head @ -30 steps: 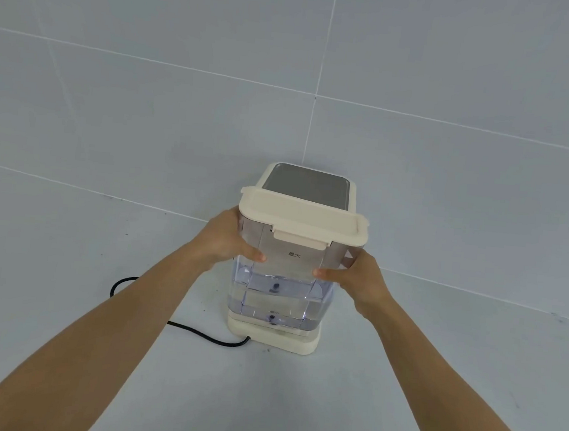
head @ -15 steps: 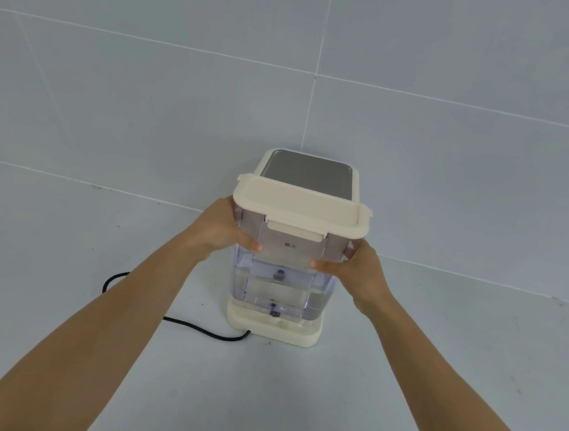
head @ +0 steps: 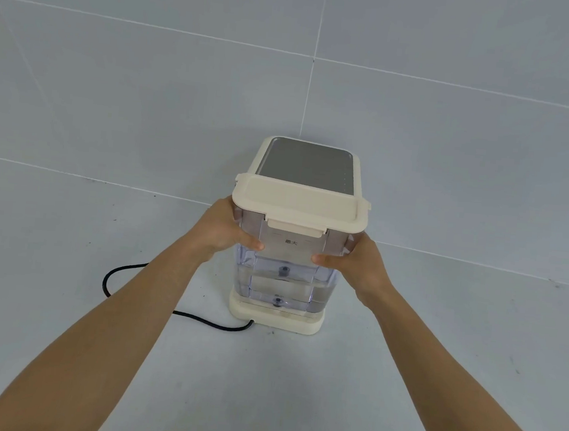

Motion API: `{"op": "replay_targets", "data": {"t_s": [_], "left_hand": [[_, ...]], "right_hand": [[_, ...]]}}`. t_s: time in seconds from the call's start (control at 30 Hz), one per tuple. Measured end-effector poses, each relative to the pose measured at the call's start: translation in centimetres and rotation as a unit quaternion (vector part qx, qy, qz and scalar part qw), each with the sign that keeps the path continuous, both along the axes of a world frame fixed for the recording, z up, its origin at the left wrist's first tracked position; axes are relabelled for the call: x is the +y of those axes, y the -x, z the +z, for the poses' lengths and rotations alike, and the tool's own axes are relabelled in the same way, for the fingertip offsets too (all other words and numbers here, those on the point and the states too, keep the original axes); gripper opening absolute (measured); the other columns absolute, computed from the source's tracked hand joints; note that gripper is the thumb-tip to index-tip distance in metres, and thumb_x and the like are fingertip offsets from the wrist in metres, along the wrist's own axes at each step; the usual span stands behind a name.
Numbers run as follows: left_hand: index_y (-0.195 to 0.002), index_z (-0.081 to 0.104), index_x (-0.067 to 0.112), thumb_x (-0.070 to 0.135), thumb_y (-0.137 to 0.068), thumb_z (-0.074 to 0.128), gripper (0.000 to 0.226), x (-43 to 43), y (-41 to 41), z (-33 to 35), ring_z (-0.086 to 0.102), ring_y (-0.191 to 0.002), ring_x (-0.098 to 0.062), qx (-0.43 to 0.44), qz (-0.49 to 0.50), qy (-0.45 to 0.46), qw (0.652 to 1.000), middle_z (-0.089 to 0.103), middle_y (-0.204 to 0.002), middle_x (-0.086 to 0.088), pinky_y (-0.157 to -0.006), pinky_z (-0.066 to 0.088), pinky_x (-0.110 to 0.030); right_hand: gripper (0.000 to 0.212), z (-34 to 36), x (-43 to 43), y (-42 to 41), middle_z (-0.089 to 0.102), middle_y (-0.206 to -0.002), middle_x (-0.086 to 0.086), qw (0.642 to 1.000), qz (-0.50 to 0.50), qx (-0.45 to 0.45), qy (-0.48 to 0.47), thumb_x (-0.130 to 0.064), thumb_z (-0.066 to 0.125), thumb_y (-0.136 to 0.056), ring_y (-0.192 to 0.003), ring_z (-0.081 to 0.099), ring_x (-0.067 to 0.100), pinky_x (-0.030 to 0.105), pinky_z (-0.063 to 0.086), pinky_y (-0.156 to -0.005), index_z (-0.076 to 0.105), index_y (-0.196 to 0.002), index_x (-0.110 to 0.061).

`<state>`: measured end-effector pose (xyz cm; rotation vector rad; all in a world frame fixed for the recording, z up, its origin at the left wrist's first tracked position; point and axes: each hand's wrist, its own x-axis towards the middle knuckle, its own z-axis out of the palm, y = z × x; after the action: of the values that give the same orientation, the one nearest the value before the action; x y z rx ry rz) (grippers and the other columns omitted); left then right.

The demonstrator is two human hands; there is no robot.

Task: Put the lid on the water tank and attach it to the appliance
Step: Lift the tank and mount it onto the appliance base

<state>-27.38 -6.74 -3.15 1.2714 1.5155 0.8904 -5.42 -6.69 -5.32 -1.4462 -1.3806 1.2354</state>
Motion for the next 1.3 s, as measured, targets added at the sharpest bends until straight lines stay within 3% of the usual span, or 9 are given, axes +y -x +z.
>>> {"op": "replay_targets", "data": {"t_s": [0.2,0.6,0.87,1.1,1.23,1.3], "left_hand": [[-0.121,0.055,0.008,-0.013,-0.056,0.078,0.072,-0.1,0.0,-0.5,0.05,-0.104,-0.014,-0.005,-0.002,-0.003,1.0,0.059,-0.109,-0.001,-0.079,0.043,-0.021],[-0.126,0.052,0.009,-0.013,-0.058,0.077,0.076,-0.2,0.0,-1.1,0.049,-0.111,-0.013,-0.004,-0.013,-0.013,1.0,0.059,-0.116,0.001,-0.089,0.038,-0.024],[-0.129,0.049,0.007,-0.013,-0.061,0.075,0.076,-0.2,0.1,-1.4,0.047,-0.114,-0.01,-0.008,-0.024,-0.015,1.0,0.057,-0.131,-0.004,-0.091,0.036,-0.022],[-0.126,0.051,0.008,-0.007,-0.062,0.077,0.071,0.0,0.4,-2.0,0.05,-0.114,-0.016,0.022,-0.029,0.002,0.999,0.057,-0.113,0.002,-0.088,0.037,-0.025],[-0.128,0.05,0.009,-0.003,-0.062,0.079,0.073,0.2,0.6,-2.3,0.049,-0.123,-0.021,0.03,-0.027,0.009,0.999,0.06,-0.123,-0.004,-0.091,0.037,-0.026],[-0.13,0.049,0.009,-0.002,-0.062,0.079,0.075,0.2,0.6,-2.4,0.047,-0.126,-0.021,0.033,-0.029,0.008,0.999,0.058,-0.13,-0.006,-0.092,0.037,-0.025]], "right_hand": [[0.07,-0.7,0.0,-0.1,0.064,-0.115,0.001,1.0,-0.001,-0.016,-0.004,-0.006,0.082,-0.057,-0.107,0.059,0.02,0.03,0.046,-0.09,0.051,-0.119,-0.014],[0.075,-1.6,0.1,-0.1,0.061,-0.122,0.0,1.0,0.004,-0.028,-0.012,-0.009,0.083,-0.057,-0.113,0.056,0.02,0.034,0.045,-0.097,0.048,-0.123,-0.016],[0.073,-1.6,-0.2,-0.1,0.057,-0.116,-0.007,0.999,0.013,-0.029,-0.006,-0.01,0.08,-0.063,-0.108,0.051,0.013,0.024,0.037,-0.088,0.044,-0.126,-0.018],[0.07,-1.6,-0.5,0.0,0.055,-0.116,-0.008,0.999,0.013,-0.043,-0.007,-0.01,0.079,-0.065,-0.104,0.049,0.012,0.024,0.037,-0.087,0.044,-0.125,-0.016],[0.067,-1.5,-0.7,0.0,0.054,-0.102,-0.012,0.998,0.011,-0.057,-0.009,-0.011,0.078,-0.067,-0.098,0.048,0.013,0.022,0.038,-0.078,0.044,-0.124,-0.014],[0.068,-1.6,-0.7,0.0,0.053,-0.107,-0.01,0.998,0.011,-0.058,-0.008,-0.012,0.078,-0.067,-0.1,0.047,0.013,0.024,0.036,-0.081,0.043,-0.125,-0.014]]}}
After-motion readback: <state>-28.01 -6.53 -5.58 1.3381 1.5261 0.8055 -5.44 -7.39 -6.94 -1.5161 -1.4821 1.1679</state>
